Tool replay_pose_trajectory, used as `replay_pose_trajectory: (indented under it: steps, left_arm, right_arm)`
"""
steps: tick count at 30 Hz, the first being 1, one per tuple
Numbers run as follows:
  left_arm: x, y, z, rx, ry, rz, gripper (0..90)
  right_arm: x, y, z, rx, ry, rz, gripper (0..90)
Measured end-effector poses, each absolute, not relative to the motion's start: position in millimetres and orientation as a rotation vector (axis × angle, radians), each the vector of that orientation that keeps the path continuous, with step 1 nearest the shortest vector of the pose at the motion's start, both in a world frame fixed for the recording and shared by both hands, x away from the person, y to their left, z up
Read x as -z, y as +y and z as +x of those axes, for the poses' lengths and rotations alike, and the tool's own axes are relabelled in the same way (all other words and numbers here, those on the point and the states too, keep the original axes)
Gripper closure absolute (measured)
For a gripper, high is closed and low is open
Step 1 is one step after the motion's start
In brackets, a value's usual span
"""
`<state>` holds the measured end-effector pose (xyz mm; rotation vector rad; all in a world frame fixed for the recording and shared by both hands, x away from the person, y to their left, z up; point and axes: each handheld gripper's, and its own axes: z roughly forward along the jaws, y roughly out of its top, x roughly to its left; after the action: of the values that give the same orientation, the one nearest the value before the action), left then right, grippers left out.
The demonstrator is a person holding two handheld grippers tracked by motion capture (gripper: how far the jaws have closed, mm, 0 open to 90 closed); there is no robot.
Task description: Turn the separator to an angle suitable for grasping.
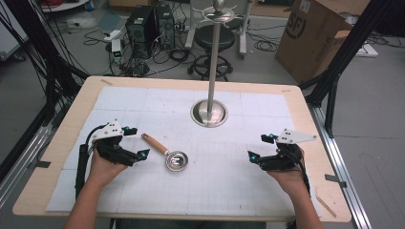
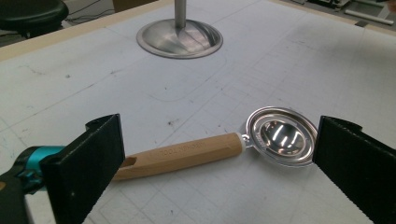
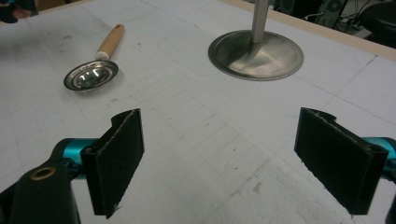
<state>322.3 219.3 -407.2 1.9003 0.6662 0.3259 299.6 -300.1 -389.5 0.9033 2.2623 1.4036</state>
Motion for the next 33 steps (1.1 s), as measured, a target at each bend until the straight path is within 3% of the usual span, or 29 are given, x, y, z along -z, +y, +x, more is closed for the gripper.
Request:
replay_pose_trajectory:
  steps: [18, 24, 33]
  left_arm:
    - [410.9, 214.0, 322.2, -0.316, 0.651, 1.953, 4.1]
    - [413.5, 212.4, 323.4, -0.296, 0.644, 1.989, 25.8]
    - [416.2, 209.5, 325.2, -0.295, 0.640, 2.032, 42.3]
  right_arm:
    - [379.4, -303.9, 294.9, -1.424, 2.234, 0.887, 15.2]
    - [380.1, -302.6, 295.1, -1.418, 2.242, 0.887, 15.3]
    - [380.0, -303.5, 295.2, -1.418, 2.239, 0.885, 15.3]
